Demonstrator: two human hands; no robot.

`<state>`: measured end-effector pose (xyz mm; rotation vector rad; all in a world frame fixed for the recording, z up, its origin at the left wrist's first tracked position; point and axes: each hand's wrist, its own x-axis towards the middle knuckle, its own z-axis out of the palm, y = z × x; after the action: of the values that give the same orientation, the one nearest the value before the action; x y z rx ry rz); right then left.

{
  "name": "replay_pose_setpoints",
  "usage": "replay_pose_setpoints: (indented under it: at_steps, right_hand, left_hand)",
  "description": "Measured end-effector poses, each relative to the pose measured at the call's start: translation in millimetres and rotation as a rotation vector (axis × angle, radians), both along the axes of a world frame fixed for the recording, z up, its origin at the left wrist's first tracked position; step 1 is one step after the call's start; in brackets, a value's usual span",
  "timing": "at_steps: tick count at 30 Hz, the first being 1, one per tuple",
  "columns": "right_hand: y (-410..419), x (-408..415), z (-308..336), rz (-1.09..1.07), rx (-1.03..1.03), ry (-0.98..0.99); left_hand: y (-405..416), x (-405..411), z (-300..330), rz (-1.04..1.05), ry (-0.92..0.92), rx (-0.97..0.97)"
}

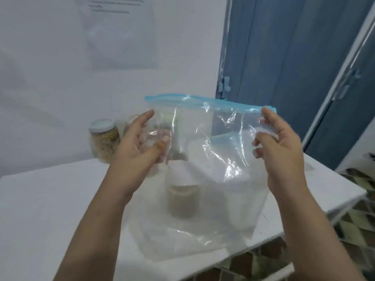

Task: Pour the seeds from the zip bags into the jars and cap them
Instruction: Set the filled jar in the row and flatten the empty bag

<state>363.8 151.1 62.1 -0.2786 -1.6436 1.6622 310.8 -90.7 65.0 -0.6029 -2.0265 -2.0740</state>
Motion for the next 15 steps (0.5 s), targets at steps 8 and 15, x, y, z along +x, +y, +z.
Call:
replay_pose_setpoints:
  at_steps: [8,15]
  right_hand:
    - [133.3,-16.2,-21.5,-0.001,0.062,-0.075]
    - [244.8,-53.2,-25.8,0.12,0.047,-0.123]
  left_hand:
    - [135.4,-14.8,-17.5,0.064,-0.013,0.018]
    - [229.0,-44.7,-44.6,0.191,-0.048,0.028]
